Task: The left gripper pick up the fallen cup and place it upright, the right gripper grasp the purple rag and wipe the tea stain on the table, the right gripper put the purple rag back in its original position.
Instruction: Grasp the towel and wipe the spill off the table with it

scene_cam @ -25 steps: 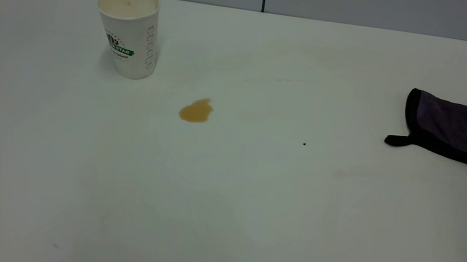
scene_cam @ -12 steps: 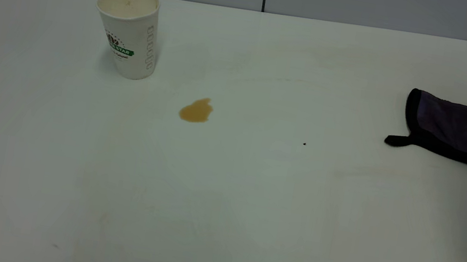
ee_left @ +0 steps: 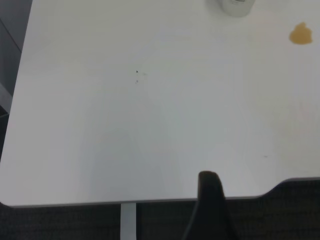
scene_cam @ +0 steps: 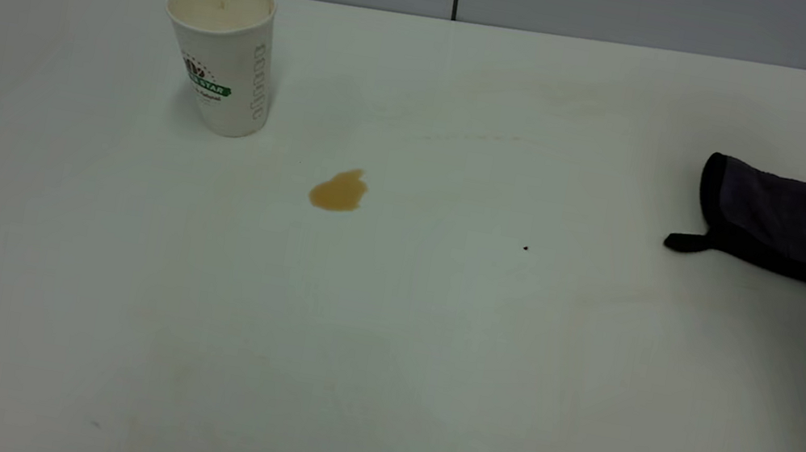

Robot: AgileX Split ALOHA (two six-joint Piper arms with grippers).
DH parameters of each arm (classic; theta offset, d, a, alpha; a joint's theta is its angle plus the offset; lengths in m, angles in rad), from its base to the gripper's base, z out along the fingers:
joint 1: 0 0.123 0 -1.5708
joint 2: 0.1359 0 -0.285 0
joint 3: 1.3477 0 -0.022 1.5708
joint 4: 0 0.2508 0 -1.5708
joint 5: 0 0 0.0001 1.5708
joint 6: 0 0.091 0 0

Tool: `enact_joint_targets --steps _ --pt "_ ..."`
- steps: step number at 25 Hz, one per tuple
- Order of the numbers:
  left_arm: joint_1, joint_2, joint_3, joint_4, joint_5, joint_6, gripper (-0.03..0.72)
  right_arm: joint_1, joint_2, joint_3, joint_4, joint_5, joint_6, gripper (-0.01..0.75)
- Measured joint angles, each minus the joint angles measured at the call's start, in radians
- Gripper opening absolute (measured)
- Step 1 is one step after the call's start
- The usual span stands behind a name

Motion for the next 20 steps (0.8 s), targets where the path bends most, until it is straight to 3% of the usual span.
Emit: enact_joint_targets --steps 13,20 --pt "0.000 0.000 0.000 0.000 0.000 0.000 0.589 0.012 0.529 -0.473 -0.020 0.033 0.017 0.720" --pt "0.000 0.000 0.000 0.000 0.000 0.000 0.589 -0.042 0.668 -0.648 -0.022 0.114 0.020 0.721"
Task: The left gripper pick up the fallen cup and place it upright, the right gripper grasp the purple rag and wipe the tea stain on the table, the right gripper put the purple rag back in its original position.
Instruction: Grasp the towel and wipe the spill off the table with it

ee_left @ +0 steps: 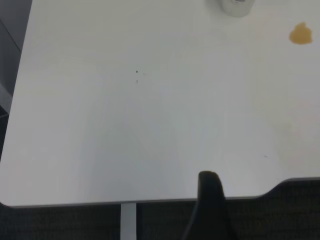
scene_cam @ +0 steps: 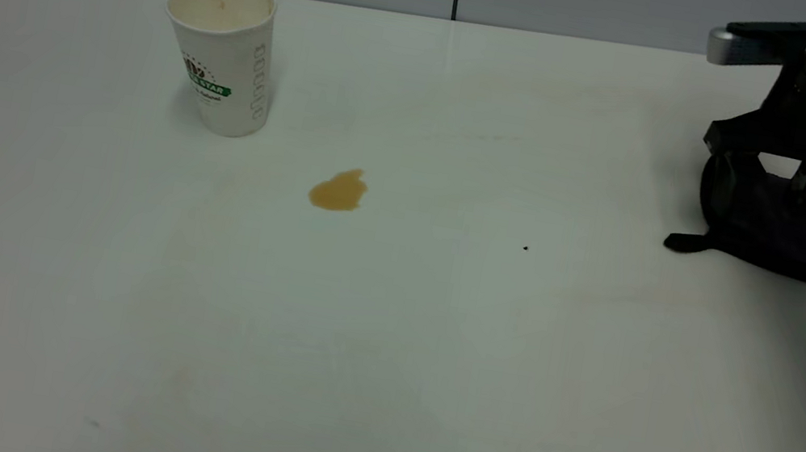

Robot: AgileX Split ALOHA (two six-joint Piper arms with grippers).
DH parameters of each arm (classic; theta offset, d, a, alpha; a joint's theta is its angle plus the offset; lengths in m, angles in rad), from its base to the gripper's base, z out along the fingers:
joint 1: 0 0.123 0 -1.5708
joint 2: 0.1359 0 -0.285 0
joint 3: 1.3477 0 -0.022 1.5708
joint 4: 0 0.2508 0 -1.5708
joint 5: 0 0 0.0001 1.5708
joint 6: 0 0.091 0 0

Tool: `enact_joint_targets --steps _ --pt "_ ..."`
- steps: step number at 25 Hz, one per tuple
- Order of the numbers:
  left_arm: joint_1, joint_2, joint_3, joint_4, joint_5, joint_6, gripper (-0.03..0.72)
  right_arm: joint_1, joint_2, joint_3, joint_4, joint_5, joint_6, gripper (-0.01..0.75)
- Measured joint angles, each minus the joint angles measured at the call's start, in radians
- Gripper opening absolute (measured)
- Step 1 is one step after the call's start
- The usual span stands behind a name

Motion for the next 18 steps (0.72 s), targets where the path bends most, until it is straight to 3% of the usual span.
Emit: enact_joint_targets --steps 7,18 --pt "0.000 0.000 0.000 0.000 0.000 0.000 0.589 -0.036 0.030 -0.028 0.001 0.007 0.000 0.686" --pt "0.000 0.000 0.000 0.000 0.000 0.000 0.589 -0.046 0.069 -0.044 0.128 0.020 -0.052 0.248"
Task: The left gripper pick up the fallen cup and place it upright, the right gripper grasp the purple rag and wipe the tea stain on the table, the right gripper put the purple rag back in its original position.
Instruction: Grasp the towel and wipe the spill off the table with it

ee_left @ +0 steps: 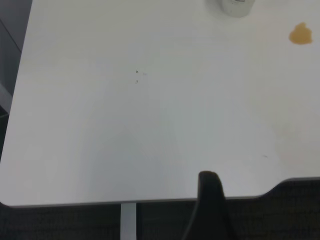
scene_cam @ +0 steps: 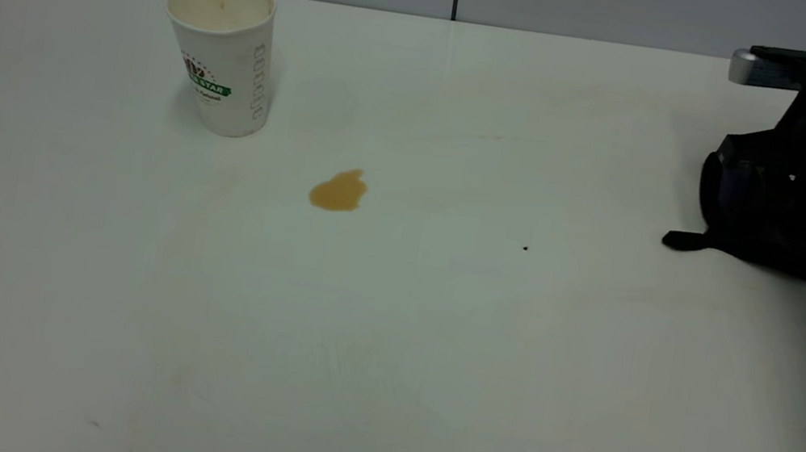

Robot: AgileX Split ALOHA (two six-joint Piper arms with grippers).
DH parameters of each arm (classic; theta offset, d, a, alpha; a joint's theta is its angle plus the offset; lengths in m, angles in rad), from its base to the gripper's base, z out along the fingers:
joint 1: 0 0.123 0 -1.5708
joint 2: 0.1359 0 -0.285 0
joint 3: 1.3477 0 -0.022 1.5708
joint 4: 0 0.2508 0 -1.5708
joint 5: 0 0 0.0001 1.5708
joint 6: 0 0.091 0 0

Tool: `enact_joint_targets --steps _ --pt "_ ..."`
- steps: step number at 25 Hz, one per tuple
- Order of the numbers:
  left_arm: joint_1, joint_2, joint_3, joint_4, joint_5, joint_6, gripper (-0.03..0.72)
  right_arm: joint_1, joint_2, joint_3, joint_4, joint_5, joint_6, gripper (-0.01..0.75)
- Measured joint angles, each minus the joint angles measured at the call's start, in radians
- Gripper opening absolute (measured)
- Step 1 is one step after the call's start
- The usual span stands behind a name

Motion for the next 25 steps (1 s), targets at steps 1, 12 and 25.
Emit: enact_joint_targets --steps 1,12,25 --pt "0.000 0.000 0.000 0.000 0.000 0.000 0.589 0.000 0.001 -0.001 0.019 0.004 -0.018 0.202" --pt "0.000 0.000 0.000 0.000 0.000 -0.001 0.589 0.226 0.031 -0.098 0.078 0.105 -0.062 0.058" --pt "0.000 0.000 0.000 0.000 0.000 -0.001 0.589 0.662 0.033 -0.225 0.053 0.118 -0.038 0.058"
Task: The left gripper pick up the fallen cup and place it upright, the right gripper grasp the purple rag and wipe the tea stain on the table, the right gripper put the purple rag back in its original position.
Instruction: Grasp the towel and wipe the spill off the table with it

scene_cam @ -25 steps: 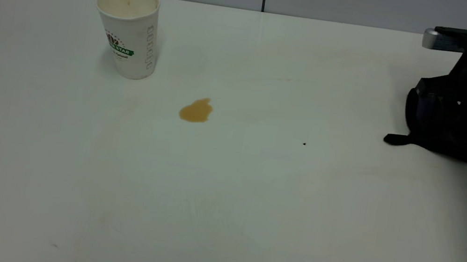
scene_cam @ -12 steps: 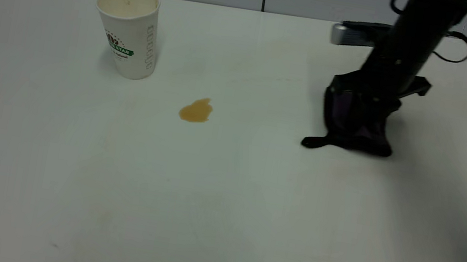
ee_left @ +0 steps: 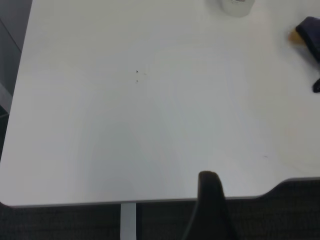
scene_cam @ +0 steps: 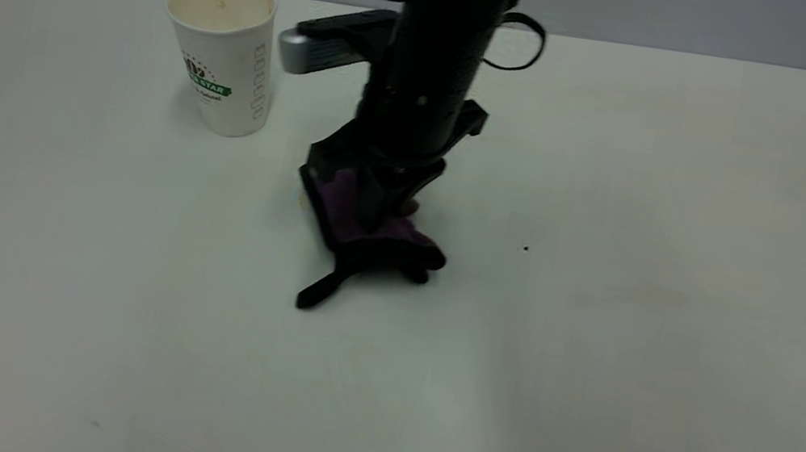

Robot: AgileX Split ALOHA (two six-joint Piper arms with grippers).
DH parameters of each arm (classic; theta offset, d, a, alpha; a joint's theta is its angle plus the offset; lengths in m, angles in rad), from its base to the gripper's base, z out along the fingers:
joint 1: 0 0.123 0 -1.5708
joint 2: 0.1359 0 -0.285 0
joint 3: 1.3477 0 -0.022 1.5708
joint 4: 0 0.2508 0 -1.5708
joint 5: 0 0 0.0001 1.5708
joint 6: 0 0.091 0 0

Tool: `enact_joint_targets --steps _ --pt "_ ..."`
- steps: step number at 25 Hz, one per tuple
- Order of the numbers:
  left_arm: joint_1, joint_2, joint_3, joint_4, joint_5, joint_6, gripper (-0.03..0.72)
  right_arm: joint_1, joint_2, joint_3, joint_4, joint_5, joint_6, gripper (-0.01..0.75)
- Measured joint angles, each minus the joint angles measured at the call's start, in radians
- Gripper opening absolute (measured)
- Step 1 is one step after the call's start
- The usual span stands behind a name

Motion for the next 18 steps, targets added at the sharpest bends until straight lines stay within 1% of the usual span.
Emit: enact_joint_targets --steps 3,5,7,11,18 --pt "0.000 0.000 0.000 0.000 0.000 0.000 0.589 0.067 0.001 -0.002 -0.052 -0.042 0.031 0.058" --pt "0.000 0.000 0.000 0.000 0.000 0.000 0.589 0.105 0.009 -0.004 -0.088 -0.096 0.051 0.058" --pt "0.000 0.000 0.000 0.000 0.000 0.000 0.589 0.127 0.023 -0.005 -0.118 -0.153 0.071 0.058" --pt "0.000 0.000 0.000 0.000 0.000 0.000 0.589 0.128 0.059 -0.005 -0.140 -0.236 0.115 0.058" --pt "0.000 0.000 0.000 0.000 0.000 0.002 0.589 0.080 0.085 -0.005 -0.165 -0.335 0.154 0.058"
